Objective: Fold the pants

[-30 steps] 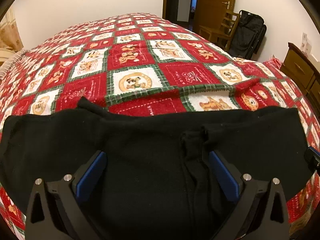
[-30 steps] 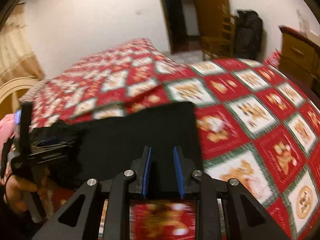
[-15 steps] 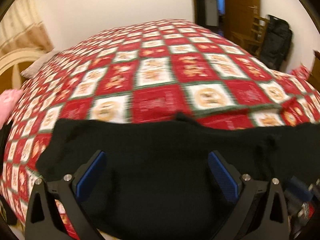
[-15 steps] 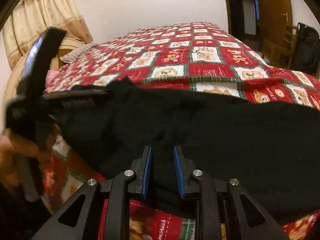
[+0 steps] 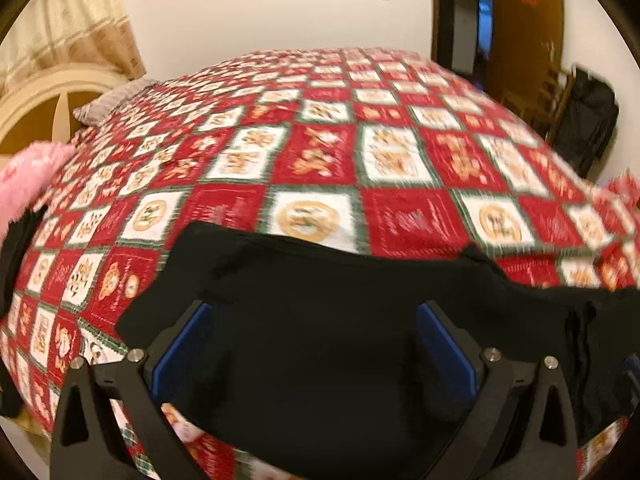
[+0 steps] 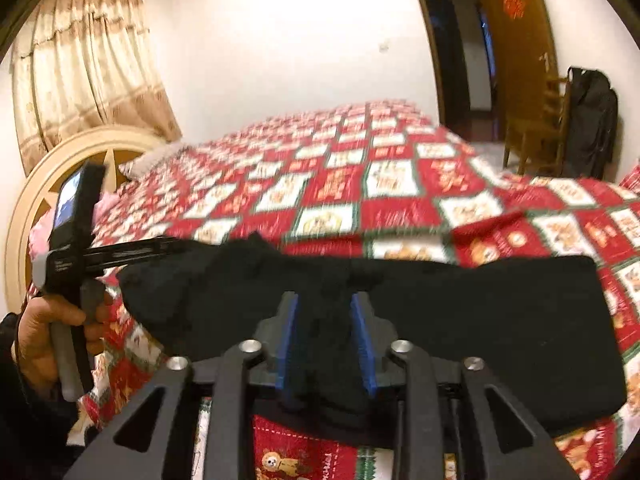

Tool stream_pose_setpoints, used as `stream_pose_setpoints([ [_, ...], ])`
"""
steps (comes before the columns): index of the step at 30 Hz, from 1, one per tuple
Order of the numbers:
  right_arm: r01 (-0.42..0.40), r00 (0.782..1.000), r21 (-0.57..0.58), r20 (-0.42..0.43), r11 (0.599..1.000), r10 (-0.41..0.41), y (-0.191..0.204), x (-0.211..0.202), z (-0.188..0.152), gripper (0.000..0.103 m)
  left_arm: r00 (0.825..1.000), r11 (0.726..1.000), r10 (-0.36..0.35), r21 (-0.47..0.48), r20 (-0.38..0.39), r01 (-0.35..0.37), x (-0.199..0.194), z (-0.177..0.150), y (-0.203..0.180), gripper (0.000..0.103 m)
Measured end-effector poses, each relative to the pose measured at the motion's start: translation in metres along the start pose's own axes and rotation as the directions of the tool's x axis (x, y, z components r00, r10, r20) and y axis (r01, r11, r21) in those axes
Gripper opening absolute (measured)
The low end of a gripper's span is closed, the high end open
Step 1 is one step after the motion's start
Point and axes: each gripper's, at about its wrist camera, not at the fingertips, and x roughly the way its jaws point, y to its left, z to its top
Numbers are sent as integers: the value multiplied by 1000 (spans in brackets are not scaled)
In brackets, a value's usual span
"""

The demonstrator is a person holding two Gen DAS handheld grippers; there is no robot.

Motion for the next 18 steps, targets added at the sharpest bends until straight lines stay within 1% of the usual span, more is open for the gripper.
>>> stream_pose_setpoints([
  [1, 8, 1000, 6, 11, 1000, -8, 0, -2, 0, 55, 1000, 999, -11, -37, 18, 12, -4, 1, 15, 103],
  [3, 1, 1000, 16, 18, 1000, -2, -1, -4, 0, 55, 998, 993, -1, -114, 57, 8, -13, 1, 45, 103],
  [5, -4, 1000, 14, 8, 1000, 4, 0, -2, 0, 55, 995, 977, 44, -211, 85, -25, -21, -1, 84, 103],
  [6, -9, 1000, 11, 3, 1000, 9, 0, -2, -1, 55, 994, 969, 62, -245, 87, -39, -22, -3, 96, 103],
  [7, -16, 1000, 7, -2, 1000, 16, 2, -2, -1, 55, 993, 955, 87, -292, 80, -60, -21, -7, 114, 103],
  [9, -18, 1000, -3, -8, 1000, 18, 3, -1, -2, 55, 993, 922, 109, -377, 39, -87, -16, -15, 142, 103],
  [11, -22, 1000, -12, -15, 1000, 22, 5, 0, -4, 55, 996, 899, 88, -432, 11, -75, -11, -23, 158, 102],
  [13, -22, 999, -14, -24, 1000, 21, 6, 1, -4, 55, 998, 876, 64, -478, 0, -56, -7, -31, 166, 102],
  [14, -21, 999, -14, -28, 1000, 21, 7, 2, -4, 55, 999, 871, 47, -489, -1, -41, -5, -33, 166, 101],
  [16, -21, 999, -12, -31, 1000, 21, 6, 2, -4, 55, 1000, 873, 5, -488, 4, -2, 2, -35, 159, 97],
  [18, -21, 999, -8, -30, 1000, 21, 5, 1, -5, 55, 1000, 878, -30, -478, 5, 29, 8, -33, 149, 97],
])
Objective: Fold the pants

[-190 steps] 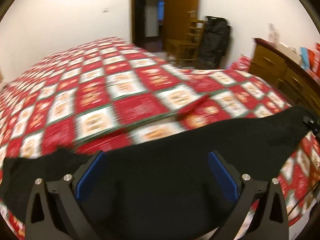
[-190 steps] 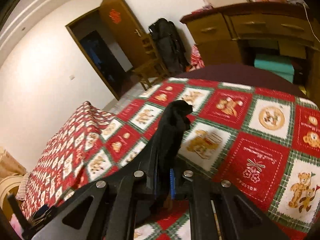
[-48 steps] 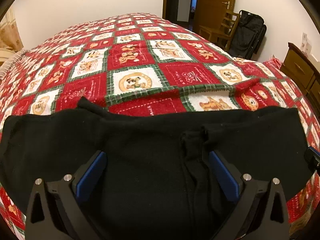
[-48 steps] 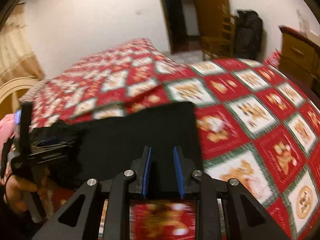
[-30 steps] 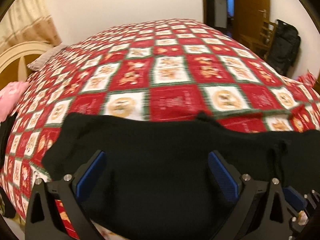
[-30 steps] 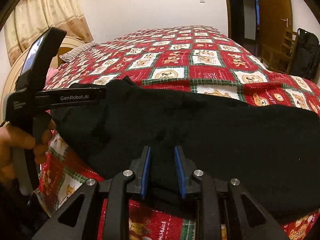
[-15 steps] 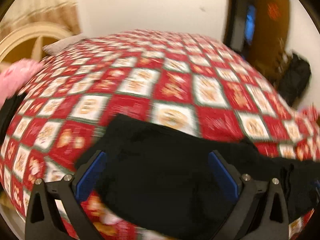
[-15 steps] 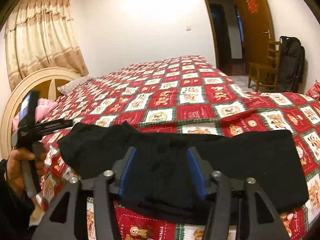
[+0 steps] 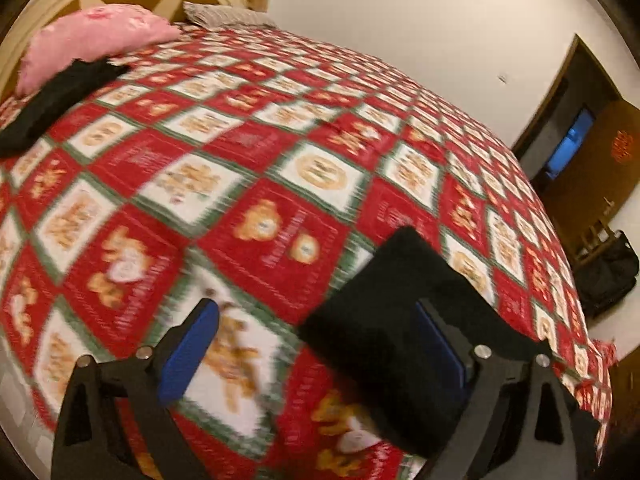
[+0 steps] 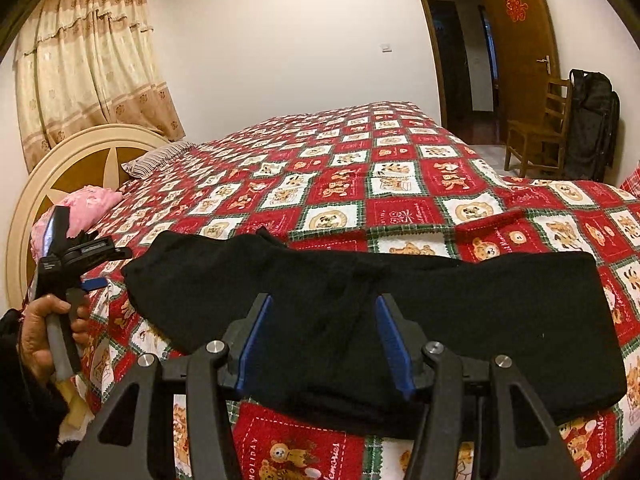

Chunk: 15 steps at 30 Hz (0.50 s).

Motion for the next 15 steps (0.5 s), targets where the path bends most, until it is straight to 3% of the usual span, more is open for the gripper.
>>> stream_pose_setpoints([
  [5, 2, 1000, 12, -1, 1000, -2, -3, -1, 1, 55, 998, 999, -38, 0, -42, 39, 16, -6, -13, 96],
  [8, 3, 1000, 23, -3, 1000, -3, -5, -1, 1, 55, 998, 1000, -30, -11, -49, 29, 23, -9, -14, 88],
  [10, 3, 1000, 35, -8, 999, -3, -7, 1, 1, 55, 999, 999, -32, 1, -38, 32, 20, -11, -15, 70],
  [11, 4, 1000, 39, -9, 999, -3, -8, 1, 1, 55, 999, 999, -35, 0, -37, 35, 19, -11, -14, 67],
  [15, 11, 1000, 66, -11, 998, -11, -13, 1, 1, 55, 998, 998, -63, -32, -22, 62, 16, -9, -6, 39],
])
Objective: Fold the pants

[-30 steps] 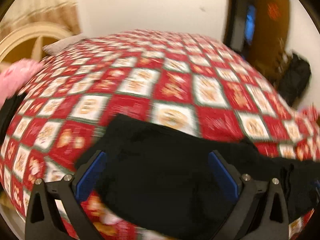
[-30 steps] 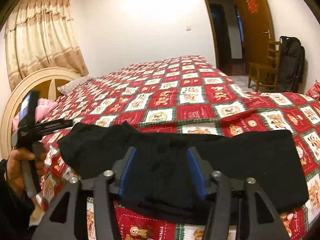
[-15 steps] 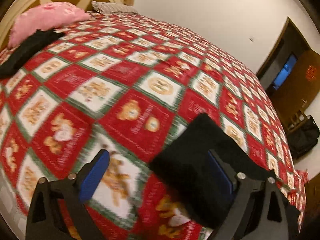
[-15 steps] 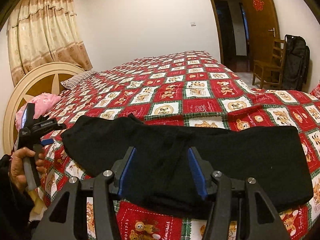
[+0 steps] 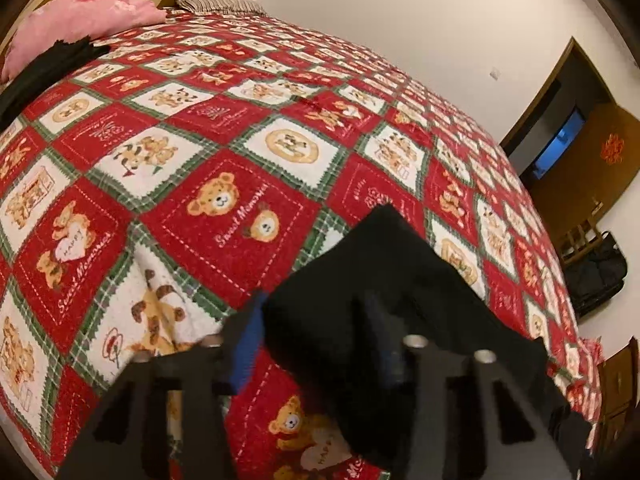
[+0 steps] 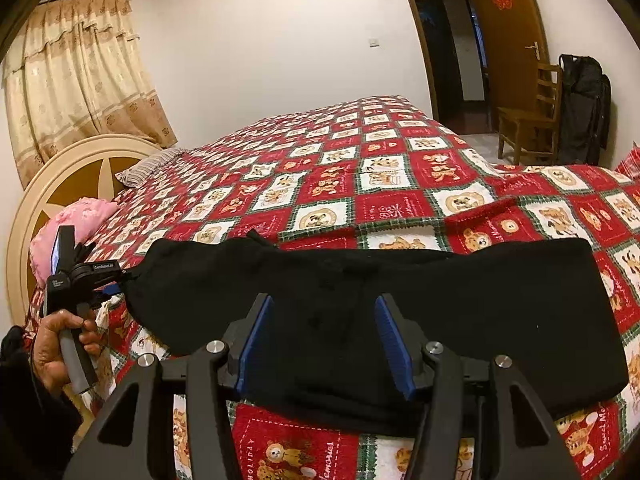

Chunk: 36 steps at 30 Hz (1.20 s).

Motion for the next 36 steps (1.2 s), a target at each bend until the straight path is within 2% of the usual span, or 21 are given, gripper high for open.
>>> stream_pose_setpoints([
  [2, 10, 1000, 23, 0, 1000, -10, -5, 0, 0, 55, 1000, 1000, -15, -1, -6, 15, 0, 1, 1, 36],
  [4, 28, 1000, 57, 3, 998, -28, -14, -1, 1, 55, 1000, 1000, -18, 17, 6, 18, -2, 2, -3, 24],
  [6, 44, 999, 99, 6, 994, -44, -25, -3, 2, 55, 1000, 999, -14, 40, 24, 13, -5, 2, -8, 20],
  [12, 84, 996, 244, 10, 966, -89, -66, -14, 4, 55, 997, 993, -19, 117, 79, 10, -22, 6, -27, 19],
  [17, 107, 992, 298, 39, 948, -124, -87, -28, 8, 55, 988, 980, -101, 180, 117, 79, -47, 11, -61, 18],
  [20, 114, 989, 311, 51, 944, -136, -94, -35, 10, 55, 976, 950, -181, 277, 120, 142, -63, 1, -100, 18],
  [22, 116, 988, 322, 56, 940, -141, -100, -40, 11, 55, 962, 912, -252, 358, 107, 200, -75, -14, -131, 18],
  [23, 116, 988, 328, 58, 938, -143, -103, -42, 10, 55, 951, 883, -294, 408, 94, 233, -80, -24, -149, 18],
  [27, 123, 986, 344, 64, 931, -154, -111, -51, 10, 55, 905, 758, -425, 556, 24, 341, -94, -66, -206, 18],
  [28, 126, 985, 347, 67, 929, -159, -113, -54, 9, 55, 893, 713, -450, 598, -10, 366, -96, -82, -224, 18],
  [30, 130, 984, 353, 70, 927, -165, -118, -58, 8, 55, 878, 663, -475, 632, -61, 402, -96, -102, -243, 18],
  [32, 135, 982, 361, 73, 923, -172, -122, -62, 7, 55, 861, 599, -494, 670, -121, 438, -93, -127, -263, 18],
  [36, 141, 981, 379, 74, 915, -182, -130, -66, 3, 55, 836, 506, -513, 718, -194, 478, -90, -164, -285, 18],
])
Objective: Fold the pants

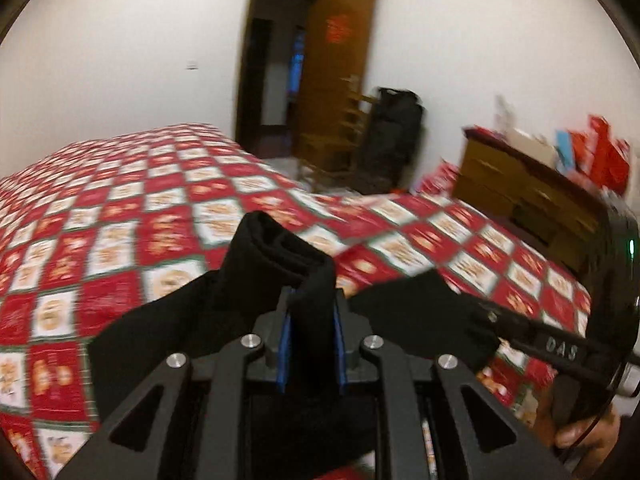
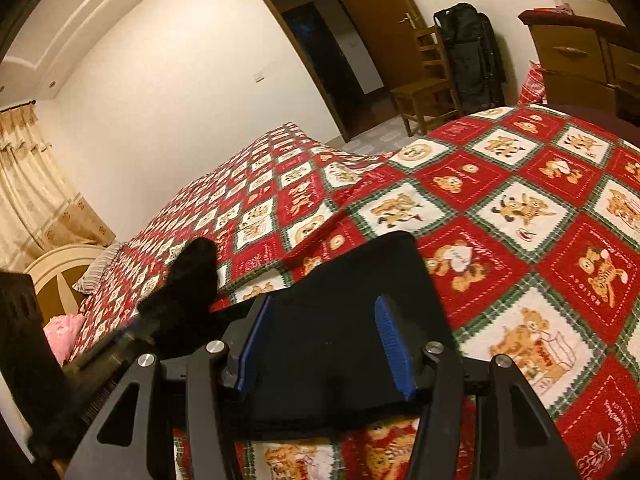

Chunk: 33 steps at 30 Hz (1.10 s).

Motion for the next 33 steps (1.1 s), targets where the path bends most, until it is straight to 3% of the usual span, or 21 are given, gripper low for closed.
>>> stream_pose_setpoints([
  [7, -2, 1000, 9, 6, 1000, 2, -5, -4, 1, 55, 997, 989, -36, 142, -69, 46, 32, -22, -42, 18],
  [14, 8, 1000, 19, 3, 1000, -8, -7, -6, 3, 55, 991, 979, -65, 184, -118, 86, 47, -38, -54, 20],
  [17, 1, 1000, 29, 2, 1000, -2, -10, -9, 5, 55, 987, 970, -79, 216, -141, 108, 45, -39, -60, 35],
  [19, -35, 999, 40, 4, 999, 35, -11, -13, 10, 55, 973, 959, -116, 231, -198, 161, 40, -37, -62, 63],
  [22, -139, 990, 98, -11, 985, 141, -13, -12, 16, 55, 963, 950, -138, 243, -231, 194, 25, -34, -51, 74],
  [24, -170, 983, 116, -48, 979, 176, -10, -4, 14, 58, 969, 955, -135, 233, -209, 183, 7, -30, -33, 79],
  [25, -170, 980, 105, -81, 980, 179, -5, 4, 11, 63, 972, 963, -136, 205, -191, 175, -4, -26, -18, 86],
  [28, -148, 975, 81, -155, 986, 159, 7, 28, -4, 63, 986, 988, -119, 84, -118, 129, -33, -15, 31, 95],
  [31, -132, 974, 34, -183, 991, 136, 22, 44, -16, 63, 997, 999, 6, -48, -71, -9, -46, -8, 78, 98],
  [33, -106, 978, -40, -187, 994, 96, 36, 47, -21, 63, 991, 986, 93, -129, -97, -106, -46, -11, 106, 98],
])
